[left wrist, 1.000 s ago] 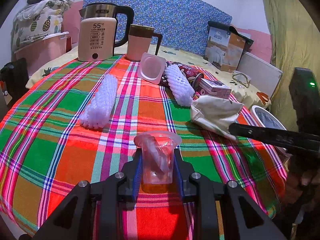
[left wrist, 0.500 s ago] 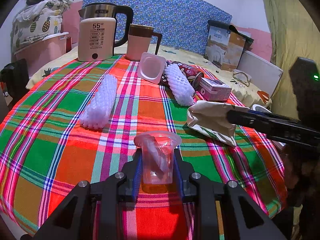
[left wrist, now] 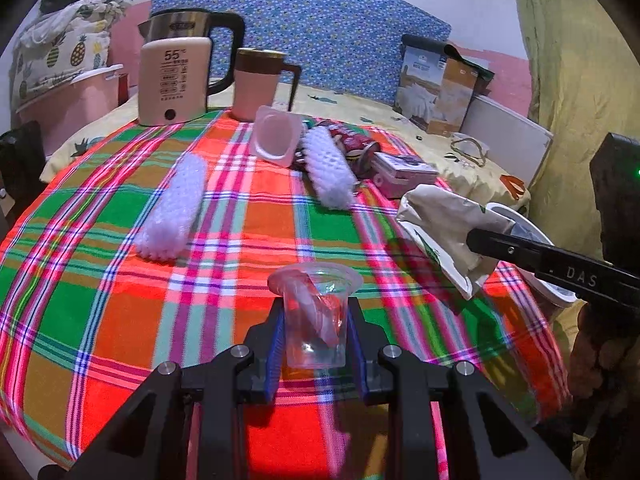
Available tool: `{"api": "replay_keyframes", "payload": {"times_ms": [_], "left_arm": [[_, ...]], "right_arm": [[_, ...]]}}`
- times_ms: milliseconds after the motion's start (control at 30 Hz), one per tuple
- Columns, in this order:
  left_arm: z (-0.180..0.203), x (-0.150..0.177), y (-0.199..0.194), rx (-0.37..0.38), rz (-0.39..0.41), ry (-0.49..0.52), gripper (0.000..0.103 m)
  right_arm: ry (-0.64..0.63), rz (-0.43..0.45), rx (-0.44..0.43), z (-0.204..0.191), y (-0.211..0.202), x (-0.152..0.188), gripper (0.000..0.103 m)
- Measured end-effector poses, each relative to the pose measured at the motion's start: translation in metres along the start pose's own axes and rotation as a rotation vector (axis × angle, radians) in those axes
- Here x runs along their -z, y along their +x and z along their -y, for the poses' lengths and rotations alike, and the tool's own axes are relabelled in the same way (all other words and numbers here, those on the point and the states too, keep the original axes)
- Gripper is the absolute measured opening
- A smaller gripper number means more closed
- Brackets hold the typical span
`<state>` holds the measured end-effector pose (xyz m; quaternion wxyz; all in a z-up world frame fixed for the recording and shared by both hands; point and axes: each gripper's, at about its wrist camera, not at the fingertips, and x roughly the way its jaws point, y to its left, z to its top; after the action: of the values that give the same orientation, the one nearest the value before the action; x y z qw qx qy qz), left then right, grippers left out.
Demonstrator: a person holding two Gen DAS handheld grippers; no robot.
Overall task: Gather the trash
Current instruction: 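Carry cup and paper over the white bin and open both tools to drop them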
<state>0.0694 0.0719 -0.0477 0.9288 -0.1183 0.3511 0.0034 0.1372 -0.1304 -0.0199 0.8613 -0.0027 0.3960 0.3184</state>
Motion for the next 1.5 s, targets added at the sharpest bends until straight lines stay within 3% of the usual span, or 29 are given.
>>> {"api": "replay_keyframes", "payload": {"times_ms": [700,1233,1500], "left_arm": [[0.100,-0.029,-0.001,0.143,0.020,0.151,0.028],[0.182,-0.048,0.025,0.238,0.004,0.265,0.028],[0.225,-0.051,0.055,0.303,-0.043,0.317,0.028]], "right_arm": [[0.168,0.118,0.101,0.059,-0.068,0.023,0.015],[0.273,0.245,0.186,0.117,-0.112,0.032,0.014],[0.336,0.258,0.245,0.144,-0.121,0.042,0.014]]}}
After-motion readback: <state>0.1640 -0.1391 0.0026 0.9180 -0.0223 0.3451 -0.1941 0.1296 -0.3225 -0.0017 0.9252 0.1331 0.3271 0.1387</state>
